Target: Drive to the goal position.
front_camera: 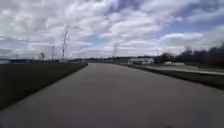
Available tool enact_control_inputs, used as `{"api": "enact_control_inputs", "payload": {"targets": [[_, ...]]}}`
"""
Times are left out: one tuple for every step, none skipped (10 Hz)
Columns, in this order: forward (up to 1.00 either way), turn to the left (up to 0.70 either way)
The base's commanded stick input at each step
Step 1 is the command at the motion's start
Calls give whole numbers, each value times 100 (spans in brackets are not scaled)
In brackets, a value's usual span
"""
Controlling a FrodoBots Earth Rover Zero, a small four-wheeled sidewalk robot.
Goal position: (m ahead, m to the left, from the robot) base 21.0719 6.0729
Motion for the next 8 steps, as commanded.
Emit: {"api": "enact_control_inputs", "payload": {"targets": [[97, 15], [98, 20], [98, 6], [98, 1], [98, 0], [98, 0], [98, 0], [98, 0]]}}
